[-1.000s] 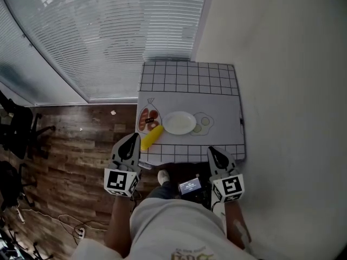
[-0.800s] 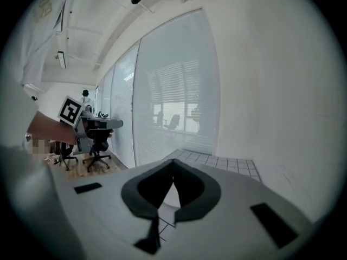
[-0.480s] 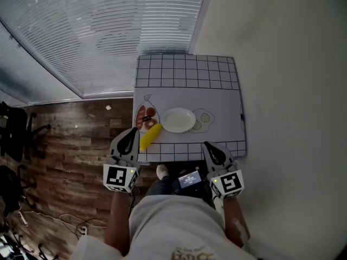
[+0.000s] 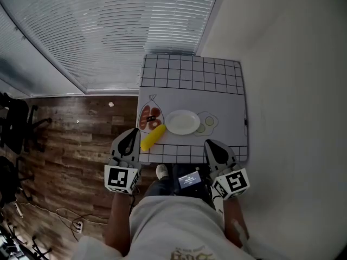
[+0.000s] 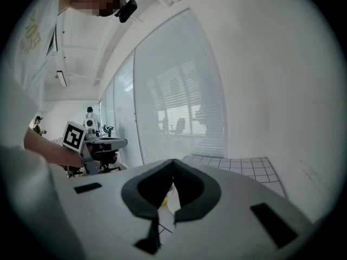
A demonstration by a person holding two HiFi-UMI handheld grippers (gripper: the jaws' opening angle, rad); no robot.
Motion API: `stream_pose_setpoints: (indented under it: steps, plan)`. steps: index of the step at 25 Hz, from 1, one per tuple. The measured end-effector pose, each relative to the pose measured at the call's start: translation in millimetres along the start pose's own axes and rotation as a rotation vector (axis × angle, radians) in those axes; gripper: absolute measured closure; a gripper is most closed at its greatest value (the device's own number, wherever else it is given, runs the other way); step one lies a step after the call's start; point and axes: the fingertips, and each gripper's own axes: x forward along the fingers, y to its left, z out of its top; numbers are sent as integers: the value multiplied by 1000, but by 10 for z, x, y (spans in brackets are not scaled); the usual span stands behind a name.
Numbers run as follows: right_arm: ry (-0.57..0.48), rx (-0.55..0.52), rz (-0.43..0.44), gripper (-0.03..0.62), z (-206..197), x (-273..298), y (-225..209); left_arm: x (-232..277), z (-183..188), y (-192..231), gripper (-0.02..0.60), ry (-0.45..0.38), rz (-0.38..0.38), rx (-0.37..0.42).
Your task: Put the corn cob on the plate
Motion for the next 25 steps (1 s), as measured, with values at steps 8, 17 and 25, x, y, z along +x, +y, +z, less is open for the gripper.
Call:
stream_pose_setpoints:
  steps: [8,17,25]
  plan:
    - [39,-65,63,588,33,308,-15,26,17,95,575,26,46,46]
    - [66,-77,155,588,51,583,-18,161,-73,8,574,64,44,125]
    - [131,-131,237,588,-82,762,44,293,-235,-119,574,135,6,193]
